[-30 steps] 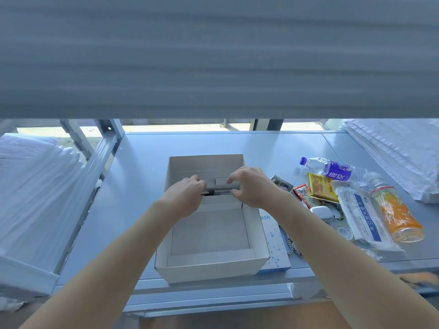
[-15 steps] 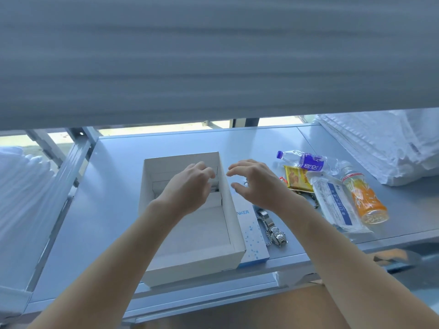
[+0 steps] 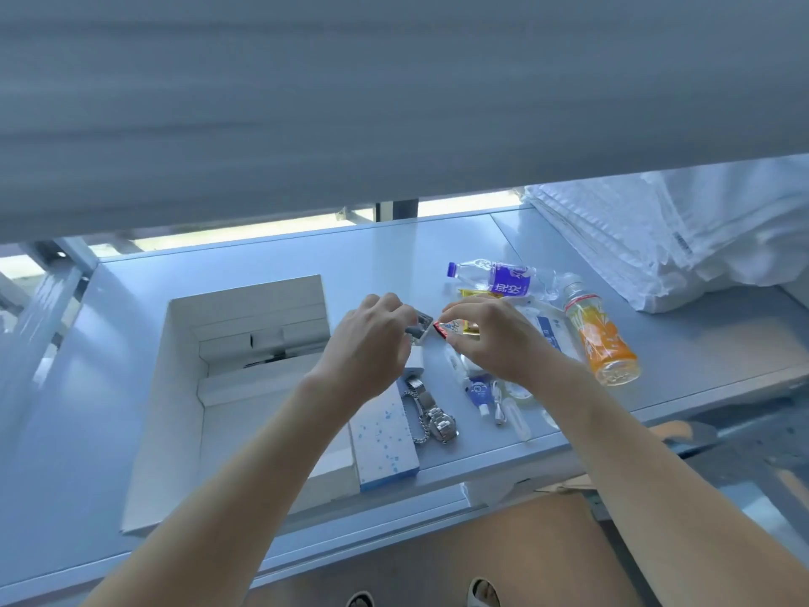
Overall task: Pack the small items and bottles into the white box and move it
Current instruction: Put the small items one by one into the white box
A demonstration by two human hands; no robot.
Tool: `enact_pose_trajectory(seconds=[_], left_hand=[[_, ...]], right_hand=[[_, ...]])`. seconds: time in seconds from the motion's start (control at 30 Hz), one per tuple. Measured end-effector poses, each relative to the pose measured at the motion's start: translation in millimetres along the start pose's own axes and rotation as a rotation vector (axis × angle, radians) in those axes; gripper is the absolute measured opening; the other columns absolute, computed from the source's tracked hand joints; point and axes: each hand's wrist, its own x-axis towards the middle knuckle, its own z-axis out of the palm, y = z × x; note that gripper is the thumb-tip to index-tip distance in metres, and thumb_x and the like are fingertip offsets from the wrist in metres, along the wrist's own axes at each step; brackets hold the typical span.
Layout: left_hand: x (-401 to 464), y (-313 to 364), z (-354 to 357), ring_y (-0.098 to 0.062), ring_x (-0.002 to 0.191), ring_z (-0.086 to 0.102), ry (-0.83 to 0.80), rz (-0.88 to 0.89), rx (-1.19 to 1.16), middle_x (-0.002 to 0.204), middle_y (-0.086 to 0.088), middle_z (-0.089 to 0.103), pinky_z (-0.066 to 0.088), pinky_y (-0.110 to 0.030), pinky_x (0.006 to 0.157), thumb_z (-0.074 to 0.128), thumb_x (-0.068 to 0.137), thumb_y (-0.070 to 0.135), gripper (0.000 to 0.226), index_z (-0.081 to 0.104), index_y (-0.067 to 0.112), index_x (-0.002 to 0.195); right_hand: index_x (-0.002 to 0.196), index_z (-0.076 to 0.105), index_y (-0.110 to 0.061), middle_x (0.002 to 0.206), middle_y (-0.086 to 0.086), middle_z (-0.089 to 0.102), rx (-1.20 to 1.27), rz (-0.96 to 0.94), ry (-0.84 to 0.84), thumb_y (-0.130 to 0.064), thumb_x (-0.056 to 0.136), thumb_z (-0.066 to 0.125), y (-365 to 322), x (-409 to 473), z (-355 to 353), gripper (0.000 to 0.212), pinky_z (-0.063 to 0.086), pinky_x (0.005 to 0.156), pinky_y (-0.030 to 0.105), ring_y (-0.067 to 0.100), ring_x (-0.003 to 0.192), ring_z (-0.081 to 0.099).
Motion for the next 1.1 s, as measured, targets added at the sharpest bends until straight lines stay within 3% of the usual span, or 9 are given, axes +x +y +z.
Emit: enact_pose_trajectory(seconds=[0.23, 0.37, 0.47, 0.6, 0.93, 1.1], left_hand=[[21.3, 44.0, 37.4, -0.024, 0.115, 0.053, -0.101, 0.002, -0.005, 0.117, 0.0, 0.06, 0.052, -0.043, 0.087, 0.056, 0.097, 0.024, 0.023, 0.063, 0.022, 0.119], [26.7, 68.6, 65.4, -0.023, 0.116, 0.053, -0.192, 0.035, 0.011, 0.124, 0.002, 0.058, 0.053, -0.041, 0.088, 0.058, 0.097, 0.026, 0.025, 0.061, 0.024, 0.122], [23.0, 77.3, 87.0, -0.022, 0.115, 0.052, -0.271, 0.023, 0.059, 0.124, 0.003, 0.057, 0.05, -0.037, 0.084, 0.057, 0.098, 0.028, 0.027, 0.058, 0.025, 0.124], [13.5, 81.2, 107.4, -0.023, 0.116, 0.05, -0.351, -0.014, 0.081, 0.123, 0.002, 0.054, 0.049, -0.038, 0.087, 0.055, 0.098, 0.029, 0.031, 0.055, 0.025, 0.129], [-9.3, 72.9, 124.9, -0.022, 0.119, 0.048, -0.284, -0.098, 0.11, 0.129, 0.003, 0.049, 0.047, -0.033, 0.087, 0.058, 0.095, 0.036, 0.03, 0.059, 0.024, 0.122], [-13.1, 69.9, 127.1, -0.024, 0.129, 0.045, -0.261, -0.066, 0.098, 0.139, 0.001, 0.048, 0.047, -0.035, 0.095, 0.065, 0.091, 0.034, 0.036, 0.061, 0.023, 0.124]], right_hand=[[0.113, 0.077, -0.016, 0.115, -0.001, 0.075, 0.038, 0.072, -0.058, -0.019, 0.089, 0.075, 50.6, -23.5, -14.4, 0.025, 0.05, 0.098, 0.038, 0.019, 0.108, 0.064], [0.108, 0.078, -0.019, 0.112, -0.002, 0.073, 0.044, 0.095, -0.097, -0.022, 0.084, 0.078, 69.1, -41.2, -6.4, 0.024, 0.044, 0.09, 0.025, 0.015, 0.107, 0.061], [0.11, 0.077, -0.024, 0.103, -0.003, 0.073, 0.07, 0.104, -0.205, -0.029, 0.083, 0.077, 76.7, -51.9, 5.8, 0.028, 0.049, 0.092, 0.035, 0.019, 0.104, 0.062], [0.115, 0.073, -0.033, 0.103, -0.004, 0.07, 0.064, 0.083, -0.27, -0.037, 0.083, 0.075, 84.5, -60.5, 21.4, 0.032, 0.049, 0.093, 0.038, 0.018, 0.103, 0.059], [0.102, 0.072, -0.022, 0.109, -0.008, 0.068, -0.018, 0.092, -0.202, -0.056, 0.076, 0.081, 90.6, -69.8, 46.2, 0.044, 0.045, 0.091, 0.034, 0.017, 0.103, 0.06], [0.093, 0.07, -0.02, 0.106, -0.007, 0.063, -0.048, 0.114, -0.144, -0.051, 0.078, 0.076, 83.6, -75.5, 57.3, 0.035, 0.044, 0.085, 0.034, 0.018, 0.096, 0.058]])
